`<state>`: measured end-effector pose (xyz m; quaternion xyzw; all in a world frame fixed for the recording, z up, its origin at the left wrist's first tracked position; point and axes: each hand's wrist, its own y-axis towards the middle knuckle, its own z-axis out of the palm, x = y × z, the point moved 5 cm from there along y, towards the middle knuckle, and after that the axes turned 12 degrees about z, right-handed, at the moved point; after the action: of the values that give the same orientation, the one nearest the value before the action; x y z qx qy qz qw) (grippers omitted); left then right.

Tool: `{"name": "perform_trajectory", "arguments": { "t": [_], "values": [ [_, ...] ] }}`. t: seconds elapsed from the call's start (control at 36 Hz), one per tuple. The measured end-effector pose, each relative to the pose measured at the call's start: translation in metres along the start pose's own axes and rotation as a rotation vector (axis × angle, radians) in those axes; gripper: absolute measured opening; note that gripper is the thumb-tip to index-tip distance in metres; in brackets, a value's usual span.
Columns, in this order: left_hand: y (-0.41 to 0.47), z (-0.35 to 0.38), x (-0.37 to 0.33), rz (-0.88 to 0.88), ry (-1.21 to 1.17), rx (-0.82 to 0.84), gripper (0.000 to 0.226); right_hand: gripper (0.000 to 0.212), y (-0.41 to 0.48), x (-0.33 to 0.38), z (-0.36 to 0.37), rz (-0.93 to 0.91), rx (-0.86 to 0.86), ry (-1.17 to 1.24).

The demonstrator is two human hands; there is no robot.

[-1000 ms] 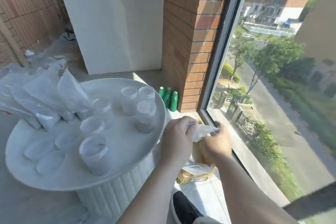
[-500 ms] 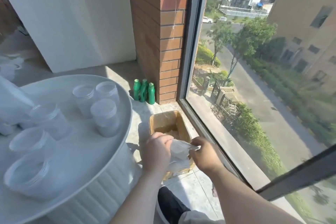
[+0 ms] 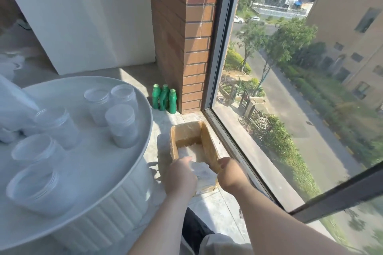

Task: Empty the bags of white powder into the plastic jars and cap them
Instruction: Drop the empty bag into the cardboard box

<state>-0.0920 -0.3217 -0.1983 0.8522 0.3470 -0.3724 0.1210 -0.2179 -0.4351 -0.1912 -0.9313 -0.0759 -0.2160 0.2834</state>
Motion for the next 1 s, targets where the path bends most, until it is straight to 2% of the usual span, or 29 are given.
{"name": "perform_trajectory", "arguments": {
  "t": [0.11, 0.25, 0.31, 0.39, 0.47, 0.58, 0.64, 0.72, 0.81, 0.92, 1.0],
  "values": [
    [-0.008, -0.026, -0.017, 0.006, -0.032, -0.073, 0.056, 0.040, -0.011, 0.023, -0.014, -0.057, -0.059, 0.063],
    [-0.026, -0.078, -0.056, 0.167, -0.019, -0.148, 0.050, 0.023, -0.050, 0.066, -0.042, -0.163, -0.176, 0.180],
    [-0.032, -0.093, -0.076, 0.247, -0.054, -0.176, 0.044, 0.024, -0.063, 0.081, -0.054, -0.184, -0.186, 0.282],
    [-0.048, -0.134, -0.097, 0.380, -0.075, -0.269, 0.032, 0.027, -0.096, 0.109, -0.071, -0.228, -0.181, 0.445],
    [-0.069, -0.176, -0.100, 0.486, -0.123, -0.395, 0.027, 0.022, -0.131, 0.134, -0.077, -0.326, -0.190, 0.489],
    [-0.098, -0.234, -0.083, 0.528, -0.147, -0.599, 0.016, 0.019, -0.166, 0.155, -0.068, -0.441, -0.131, 0.560],
    [-0.111, -0.265, -0.063, 0.470, -0.171, -0.705, 0.012, 0.020, -0.184, 0.167, -0.052, -0.440, -0.021, 0.546],
    [-0.124, -0.307, -0.023, 0.316, -0.191, -0.821, 0.011, 0.026, -0.213, 0.190, -0.022, -0.497, 0.132, 0.400],
    [-0.135, -0.337, 0.026, 0.111, -0.029, -0.857, 0.009, 0.032, -0.234, 0.209, 0.010, -0.534, 0.267, 0.281],
    [-0.137, -0.349, 0.090, -0.192, 0.195, -0.597, 0.020, 0.056, -0.239, 0.217, 0.058, -0.513, 0.402, 0.210],
    [-0.136, -0.347, 0.118, -0.274, 0.359, -0.410, 0.033, 0.069, -0.240, 0.216, 0.089, -0.492, 0.506, 0.226]
  ]
}}
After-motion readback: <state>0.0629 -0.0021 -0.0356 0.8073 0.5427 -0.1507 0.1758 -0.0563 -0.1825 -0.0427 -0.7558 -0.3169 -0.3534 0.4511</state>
